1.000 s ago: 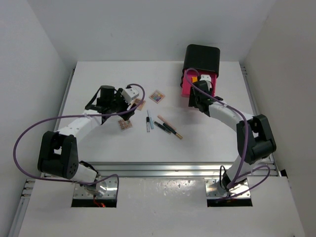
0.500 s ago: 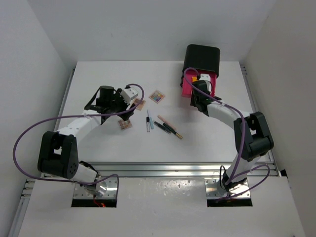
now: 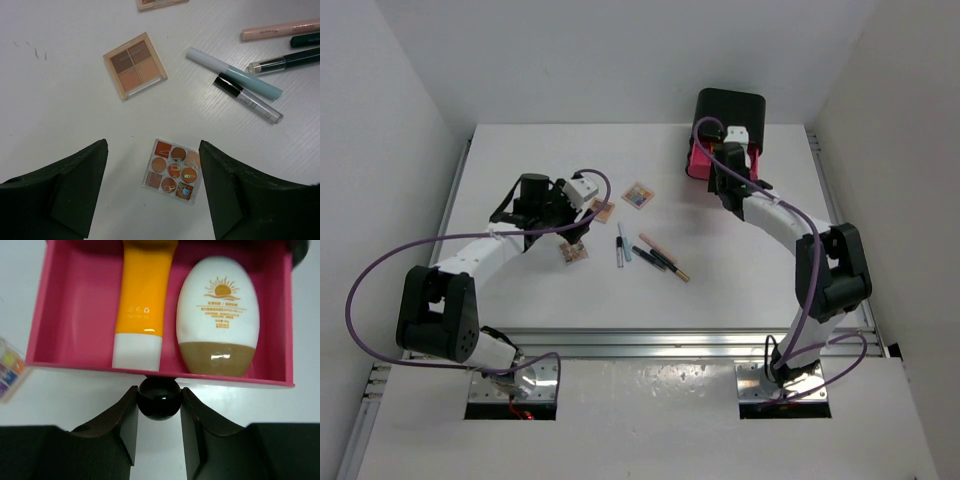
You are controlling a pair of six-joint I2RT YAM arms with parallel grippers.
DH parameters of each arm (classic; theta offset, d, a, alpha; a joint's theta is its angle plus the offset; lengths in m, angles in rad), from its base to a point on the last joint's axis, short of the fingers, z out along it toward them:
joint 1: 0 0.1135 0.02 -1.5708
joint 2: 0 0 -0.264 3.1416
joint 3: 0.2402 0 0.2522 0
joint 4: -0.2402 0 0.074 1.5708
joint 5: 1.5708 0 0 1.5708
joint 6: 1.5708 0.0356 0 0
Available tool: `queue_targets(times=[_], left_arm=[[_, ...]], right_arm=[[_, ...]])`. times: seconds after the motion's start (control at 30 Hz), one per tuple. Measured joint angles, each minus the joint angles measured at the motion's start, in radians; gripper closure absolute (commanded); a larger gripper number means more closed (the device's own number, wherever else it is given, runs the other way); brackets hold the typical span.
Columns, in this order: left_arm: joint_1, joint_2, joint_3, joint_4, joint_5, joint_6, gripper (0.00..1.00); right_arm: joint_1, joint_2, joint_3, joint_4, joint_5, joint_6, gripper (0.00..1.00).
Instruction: Organize the makeup
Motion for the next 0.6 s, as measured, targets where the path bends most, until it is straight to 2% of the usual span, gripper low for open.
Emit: queue_targets(times=[0.53,0.6], left_arm=[[0.019,0.0,0.0,-0.001,0.0,0.0,0.21],[0.019,0.0,0.0,-0.001,0.0,0.0,0.21]], right_arm=[[-0.117,0.244,0.297,0.065,-0.11,-0.046,1.0],[-0.122,0.268,0.32,0.081,-0.113,-0.048,0.96]])
